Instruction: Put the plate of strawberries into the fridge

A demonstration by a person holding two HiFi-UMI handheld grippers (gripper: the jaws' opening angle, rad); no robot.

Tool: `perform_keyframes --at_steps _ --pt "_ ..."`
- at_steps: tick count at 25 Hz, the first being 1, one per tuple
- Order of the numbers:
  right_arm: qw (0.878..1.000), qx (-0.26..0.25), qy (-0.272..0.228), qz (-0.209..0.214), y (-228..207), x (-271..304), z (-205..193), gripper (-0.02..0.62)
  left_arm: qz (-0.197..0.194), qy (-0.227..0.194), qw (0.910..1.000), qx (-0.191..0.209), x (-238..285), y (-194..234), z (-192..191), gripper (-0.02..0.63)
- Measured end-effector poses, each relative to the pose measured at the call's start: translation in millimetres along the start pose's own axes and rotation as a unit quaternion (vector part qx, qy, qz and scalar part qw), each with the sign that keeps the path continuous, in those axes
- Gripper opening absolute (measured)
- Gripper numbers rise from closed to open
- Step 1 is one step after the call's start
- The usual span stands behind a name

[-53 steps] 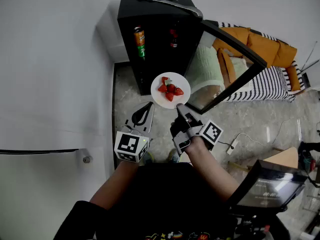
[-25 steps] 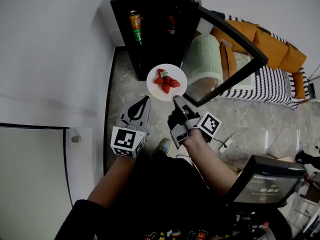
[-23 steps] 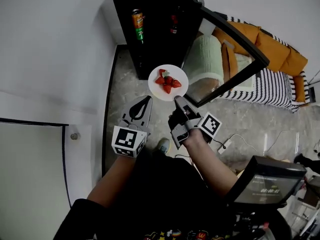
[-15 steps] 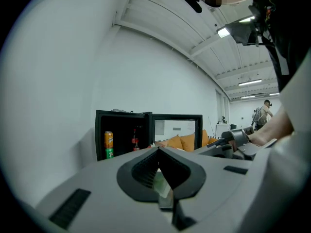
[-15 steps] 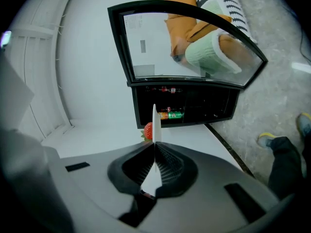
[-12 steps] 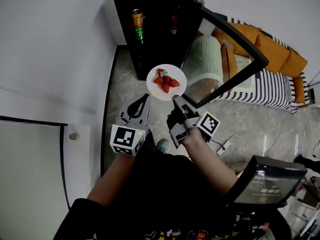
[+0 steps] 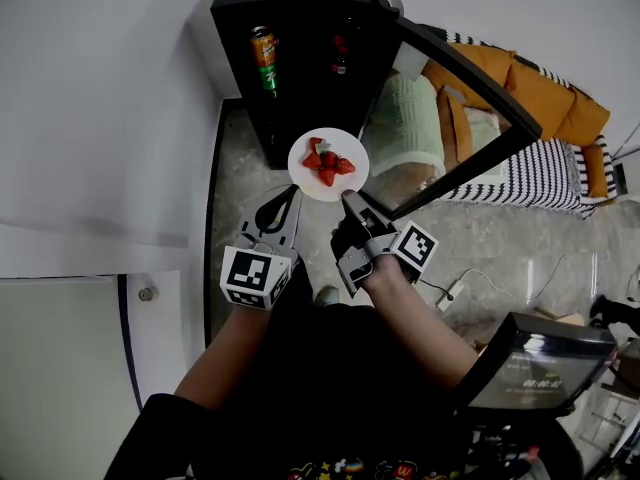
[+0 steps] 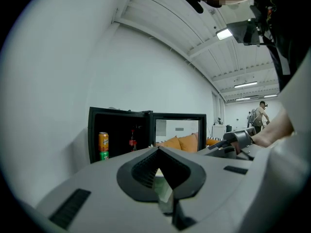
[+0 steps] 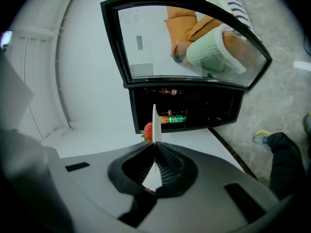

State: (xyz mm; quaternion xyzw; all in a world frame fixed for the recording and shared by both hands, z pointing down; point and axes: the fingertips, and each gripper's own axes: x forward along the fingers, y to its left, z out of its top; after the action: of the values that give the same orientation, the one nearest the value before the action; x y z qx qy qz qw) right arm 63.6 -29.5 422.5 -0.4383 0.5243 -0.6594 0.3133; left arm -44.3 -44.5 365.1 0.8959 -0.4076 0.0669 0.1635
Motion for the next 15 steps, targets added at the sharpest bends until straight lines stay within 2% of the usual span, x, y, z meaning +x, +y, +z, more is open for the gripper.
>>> perform_keyframes --at_steps 15 --pt "1.0 0.014 -0.002 -0.002 -9 1 -2 0.012 -0.011 0.005 0.9998 0.015 4 -2 12 0.003"
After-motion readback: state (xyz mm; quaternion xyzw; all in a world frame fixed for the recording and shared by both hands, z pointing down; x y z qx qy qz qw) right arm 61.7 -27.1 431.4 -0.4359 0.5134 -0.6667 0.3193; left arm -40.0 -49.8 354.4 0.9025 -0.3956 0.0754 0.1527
